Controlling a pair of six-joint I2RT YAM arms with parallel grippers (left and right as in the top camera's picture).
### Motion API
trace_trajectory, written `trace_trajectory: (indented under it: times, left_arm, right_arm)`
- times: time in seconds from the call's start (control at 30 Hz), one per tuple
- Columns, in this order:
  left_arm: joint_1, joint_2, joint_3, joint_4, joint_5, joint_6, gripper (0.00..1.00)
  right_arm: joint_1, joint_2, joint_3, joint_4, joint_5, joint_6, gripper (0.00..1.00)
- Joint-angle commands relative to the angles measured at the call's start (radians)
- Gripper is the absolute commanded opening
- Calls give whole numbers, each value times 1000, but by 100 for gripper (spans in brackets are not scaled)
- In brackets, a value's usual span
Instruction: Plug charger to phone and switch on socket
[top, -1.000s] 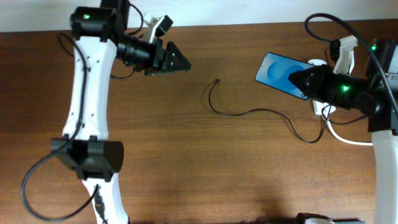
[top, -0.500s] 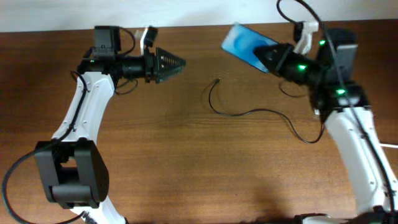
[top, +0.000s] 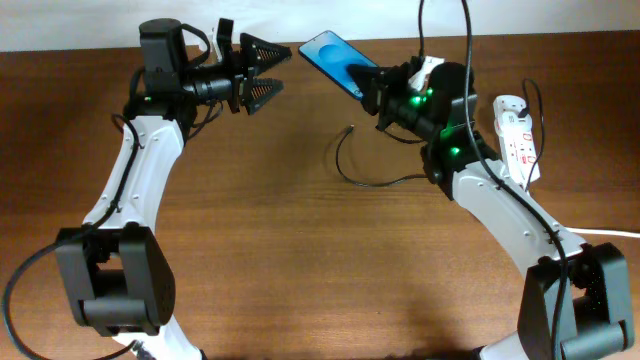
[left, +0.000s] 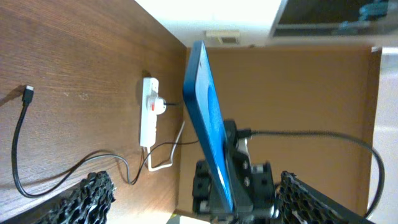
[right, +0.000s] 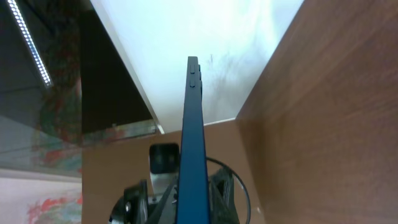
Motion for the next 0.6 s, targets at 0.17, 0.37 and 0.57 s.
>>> trace_trajectory:
  times: [0.17,0.37,0.57]
  left_arm:
    - [-61,-27,8,66,-74,-141,75]
    - [-71,-27,8,67,-134,-164,56]
    - [-71,-27,8,127,-183,-245,33]
  right_arm:
    - [138,-8,19,18,103,44,4]
    - [174,-8,19,10,102,44,4]
    - [187,-7,19,-35,118,115,4]
